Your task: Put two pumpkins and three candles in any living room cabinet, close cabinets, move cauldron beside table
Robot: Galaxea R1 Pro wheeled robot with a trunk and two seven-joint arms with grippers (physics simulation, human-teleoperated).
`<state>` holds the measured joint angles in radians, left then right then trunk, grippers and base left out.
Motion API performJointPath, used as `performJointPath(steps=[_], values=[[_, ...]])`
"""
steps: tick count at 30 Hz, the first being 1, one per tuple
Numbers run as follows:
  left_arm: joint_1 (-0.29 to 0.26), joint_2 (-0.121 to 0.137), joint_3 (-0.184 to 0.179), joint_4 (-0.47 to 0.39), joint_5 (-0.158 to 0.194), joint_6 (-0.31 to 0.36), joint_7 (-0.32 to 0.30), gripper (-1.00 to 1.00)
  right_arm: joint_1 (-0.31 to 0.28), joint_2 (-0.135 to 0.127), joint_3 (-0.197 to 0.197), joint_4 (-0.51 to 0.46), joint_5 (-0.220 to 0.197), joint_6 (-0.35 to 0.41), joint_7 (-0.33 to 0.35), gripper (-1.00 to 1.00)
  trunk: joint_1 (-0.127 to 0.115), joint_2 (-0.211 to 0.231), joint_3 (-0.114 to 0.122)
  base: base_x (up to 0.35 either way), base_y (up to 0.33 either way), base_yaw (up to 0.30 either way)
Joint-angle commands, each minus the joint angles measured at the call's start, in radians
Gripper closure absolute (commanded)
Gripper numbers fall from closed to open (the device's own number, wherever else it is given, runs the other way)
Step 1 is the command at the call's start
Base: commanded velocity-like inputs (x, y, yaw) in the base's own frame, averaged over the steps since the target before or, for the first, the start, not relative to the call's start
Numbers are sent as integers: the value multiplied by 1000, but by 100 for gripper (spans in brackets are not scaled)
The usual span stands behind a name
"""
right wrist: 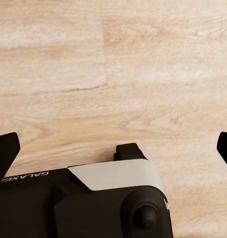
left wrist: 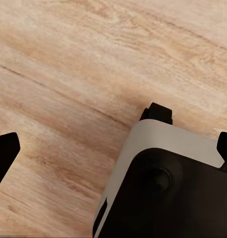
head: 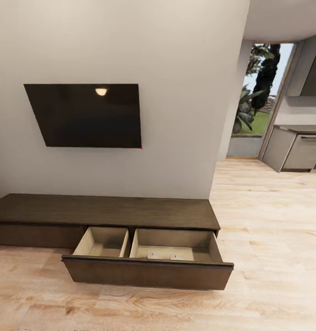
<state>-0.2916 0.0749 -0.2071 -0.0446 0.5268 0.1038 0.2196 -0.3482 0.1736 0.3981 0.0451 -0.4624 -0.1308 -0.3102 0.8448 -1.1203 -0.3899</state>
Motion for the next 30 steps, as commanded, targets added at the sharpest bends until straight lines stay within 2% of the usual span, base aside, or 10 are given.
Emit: performJointPath(steps=[1, 30], values=[[0, 0, -8, -3, 8, 7, 5, -100, -2, 1, 8, 4, -10, -7, 0, -100, 0, -1, -1, -3, 0, 287], [11, 2, -8, -3, 10, -2, 6, -100, 0, 0, 10, 4, -11, -9, 0, -100, 0, -1, -1, 0, 0, 289]])
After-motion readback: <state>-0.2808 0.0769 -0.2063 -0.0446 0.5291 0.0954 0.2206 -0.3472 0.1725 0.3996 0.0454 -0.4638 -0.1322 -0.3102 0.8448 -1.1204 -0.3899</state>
